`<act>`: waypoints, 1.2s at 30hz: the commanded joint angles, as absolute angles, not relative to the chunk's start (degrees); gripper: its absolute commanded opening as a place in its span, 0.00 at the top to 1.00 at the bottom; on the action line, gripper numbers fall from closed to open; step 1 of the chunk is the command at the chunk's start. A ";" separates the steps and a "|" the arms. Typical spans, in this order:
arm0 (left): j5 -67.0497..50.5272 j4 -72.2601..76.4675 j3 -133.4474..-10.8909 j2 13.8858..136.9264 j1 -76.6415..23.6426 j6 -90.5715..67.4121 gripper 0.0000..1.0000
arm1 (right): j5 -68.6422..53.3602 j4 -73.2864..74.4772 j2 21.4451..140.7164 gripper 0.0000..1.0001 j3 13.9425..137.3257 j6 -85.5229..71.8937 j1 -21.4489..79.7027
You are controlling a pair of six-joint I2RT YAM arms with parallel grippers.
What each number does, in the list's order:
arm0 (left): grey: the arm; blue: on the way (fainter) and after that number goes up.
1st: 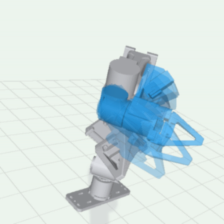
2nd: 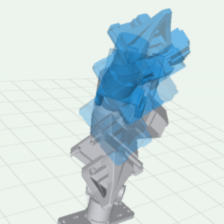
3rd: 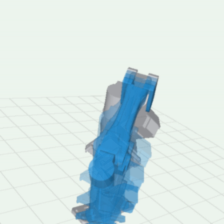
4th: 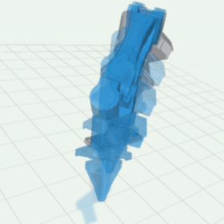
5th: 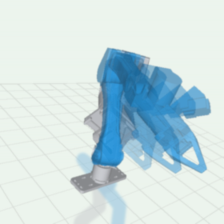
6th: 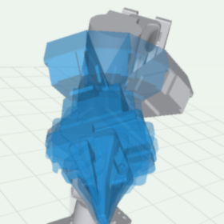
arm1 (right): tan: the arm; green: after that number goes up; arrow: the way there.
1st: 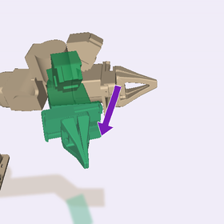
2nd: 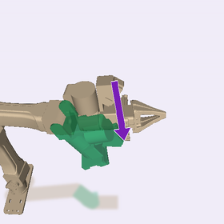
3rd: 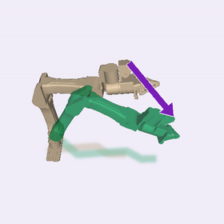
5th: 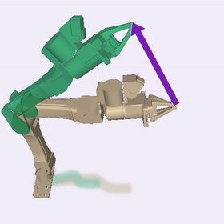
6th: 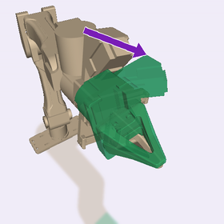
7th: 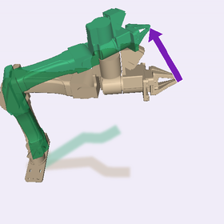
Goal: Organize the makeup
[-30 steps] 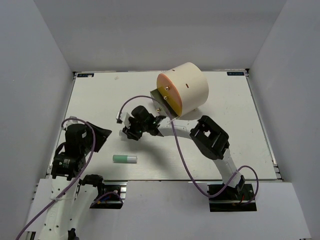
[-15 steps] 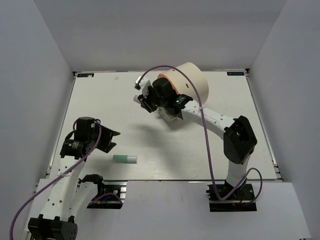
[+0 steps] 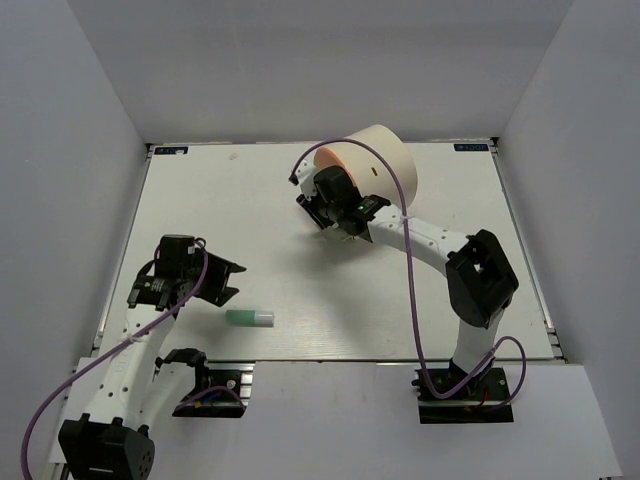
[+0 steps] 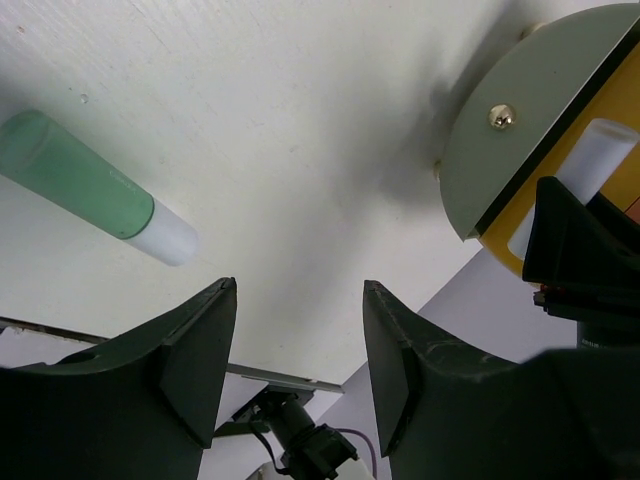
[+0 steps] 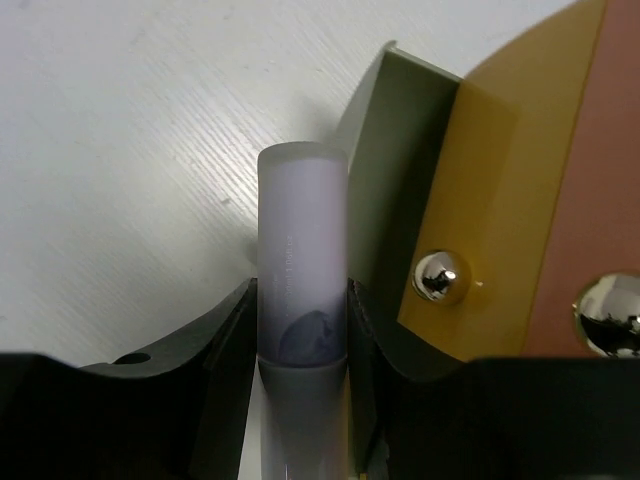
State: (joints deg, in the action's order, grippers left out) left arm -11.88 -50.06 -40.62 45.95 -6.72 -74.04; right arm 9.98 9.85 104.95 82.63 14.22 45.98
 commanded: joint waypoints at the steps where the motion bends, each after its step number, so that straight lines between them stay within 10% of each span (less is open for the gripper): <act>1: -12.57 -48.96 -39.55 45.00 -6.86 -74.53 0.37 | 15.90 5.54 103.18 1.00 82.27 14.59 45.97; 36: -14.15 -47.37 -37.00 44.03 -6.86 -74.36 0.37 | 28.39 4.75 106.26 1.00 79.19 14.33 47.90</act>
State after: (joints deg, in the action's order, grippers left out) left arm -13.23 -48.16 -37.80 44.80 -6.72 -74.41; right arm 25.85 7.79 106.00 79.92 14.00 47.46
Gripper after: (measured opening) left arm 0.633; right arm 0.424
